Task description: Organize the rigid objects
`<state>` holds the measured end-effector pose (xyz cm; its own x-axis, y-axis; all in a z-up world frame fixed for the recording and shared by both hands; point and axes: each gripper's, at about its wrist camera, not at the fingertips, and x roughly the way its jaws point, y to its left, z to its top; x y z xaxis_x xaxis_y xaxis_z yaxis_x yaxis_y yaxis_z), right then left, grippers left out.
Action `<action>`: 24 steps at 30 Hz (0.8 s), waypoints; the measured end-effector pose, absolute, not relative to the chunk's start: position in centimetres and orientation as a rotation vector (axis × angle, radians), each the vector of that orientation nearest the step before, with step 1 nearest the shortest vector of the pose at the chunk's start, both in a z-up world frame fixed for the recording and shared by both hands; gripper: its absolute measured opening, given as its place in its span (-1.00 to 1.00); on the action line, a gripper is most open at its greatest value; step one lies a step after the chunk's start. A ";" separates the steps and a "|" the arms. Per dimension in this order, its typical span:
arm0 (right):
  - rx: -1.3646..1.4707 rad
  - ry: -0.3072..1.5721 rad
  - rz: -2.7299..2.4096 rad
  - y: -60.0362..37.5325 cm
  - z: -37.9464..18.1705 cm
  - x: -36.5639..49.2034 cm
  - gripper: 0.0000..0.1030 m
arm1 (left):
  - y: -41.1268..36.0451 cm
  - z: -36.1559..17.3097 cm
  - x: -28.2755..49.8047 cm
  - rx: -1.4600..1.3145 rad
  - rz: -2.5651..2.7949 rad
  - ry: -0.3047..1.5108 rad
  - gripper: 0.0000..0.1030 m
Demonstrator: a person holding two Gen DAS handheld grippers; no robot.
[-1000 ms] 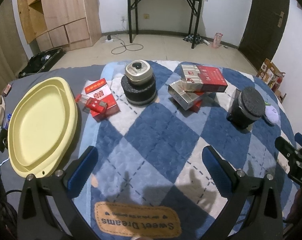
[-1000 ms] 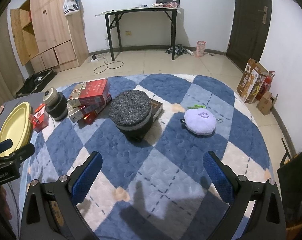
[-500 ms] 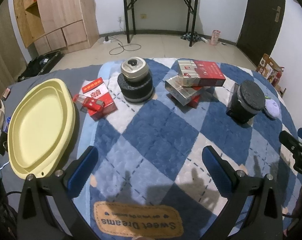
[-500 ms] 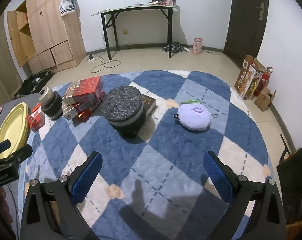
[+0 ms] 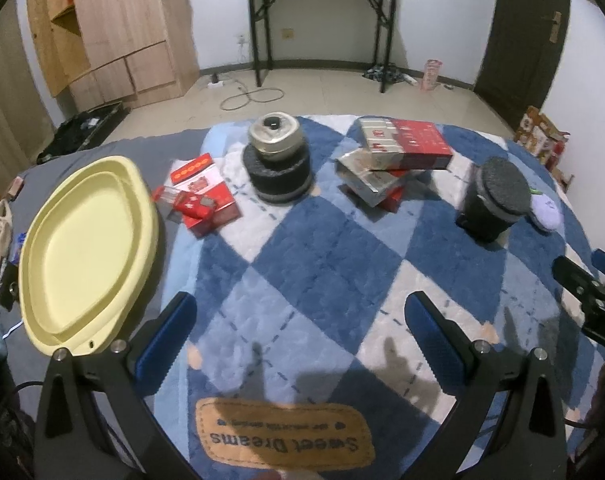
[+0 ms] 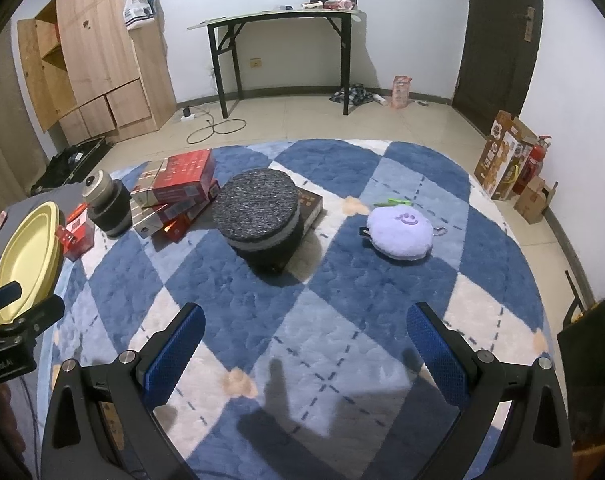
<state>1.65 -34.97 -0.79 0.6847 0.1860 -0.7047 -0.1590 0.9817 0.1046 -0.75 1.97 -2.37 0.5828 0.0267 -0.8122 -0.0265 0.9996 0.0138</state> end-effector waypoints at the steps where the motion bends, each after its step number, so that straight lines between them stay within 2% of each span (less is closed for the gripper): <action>1: 0.033 0.793 0.194 -34.9 -0.8 1.6 0.99 | 2.1 -2.4 -0.7 -0.004 0.041 0.955 1.00; 24: 0.058 0.813 0.189 -35.4 -1.8 1.8 0.99 | 3.7 -3.9 0.1 -0.062 0.022 0.996 1.00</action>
<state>1.83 -35.37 -1.83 0.6711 0.1903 -0.7165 -0.1458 0.9815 0.1241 0.14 3.67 -3.95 0.5433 -0.0098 -0.8395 -0.0474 0.9980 -0.0424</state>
